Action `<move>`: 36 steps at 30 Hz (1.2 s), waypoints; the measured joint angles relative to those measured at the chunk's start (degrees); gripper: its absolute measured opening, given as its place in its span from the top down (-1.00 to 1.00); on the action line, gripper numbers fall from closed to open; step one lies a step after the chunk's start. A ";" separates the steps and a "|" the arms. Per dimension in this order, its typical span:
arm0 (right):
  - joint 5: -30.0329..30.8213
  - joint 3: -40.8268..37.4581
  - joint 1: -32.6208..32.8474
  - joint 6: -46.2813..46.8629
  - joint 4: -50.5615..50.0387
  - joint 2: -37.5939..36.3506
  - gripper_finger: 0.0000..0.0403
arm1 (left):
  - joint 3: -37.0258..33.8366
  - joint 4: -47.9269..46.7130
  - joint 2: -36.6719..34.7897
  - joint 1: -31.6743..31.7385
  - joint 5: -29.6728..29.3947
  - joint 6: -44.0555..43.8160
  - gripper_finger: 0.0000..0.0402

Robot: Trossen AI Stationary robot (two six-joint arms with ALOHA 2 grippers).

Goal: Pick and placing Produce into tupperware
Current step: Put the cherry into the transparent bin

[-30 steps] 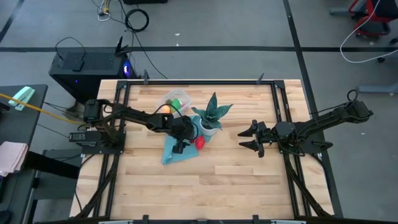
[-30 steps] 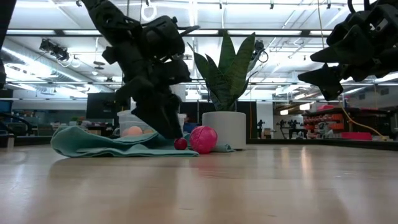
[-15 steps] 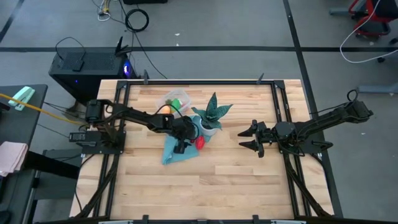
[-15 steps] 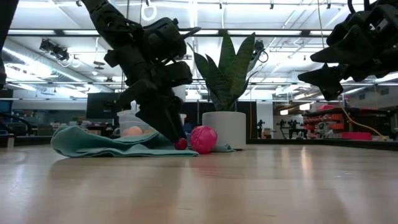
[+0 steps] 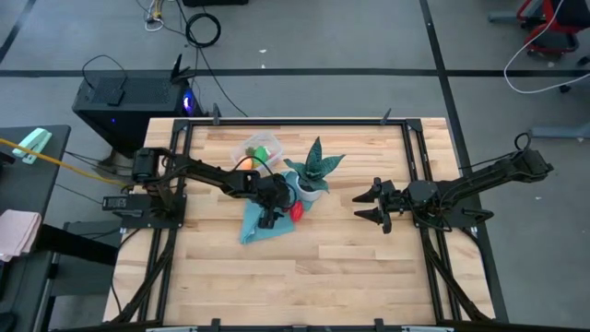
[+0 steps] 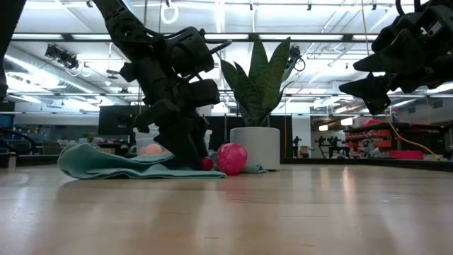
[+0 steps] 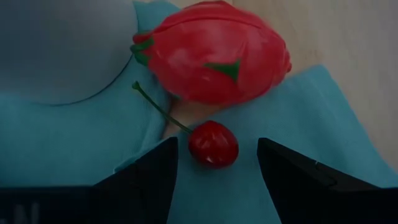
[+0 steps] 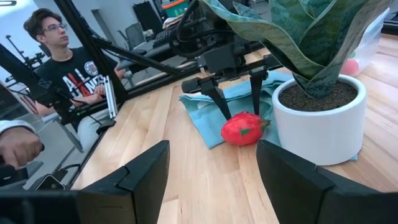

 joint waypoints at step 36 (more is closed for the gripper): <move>0.00 0.00 -0.01 0.00 -0.07 0.00 -0.22 | 0.07 0.52 -0.07 0.01 -0.01 1.14 0.14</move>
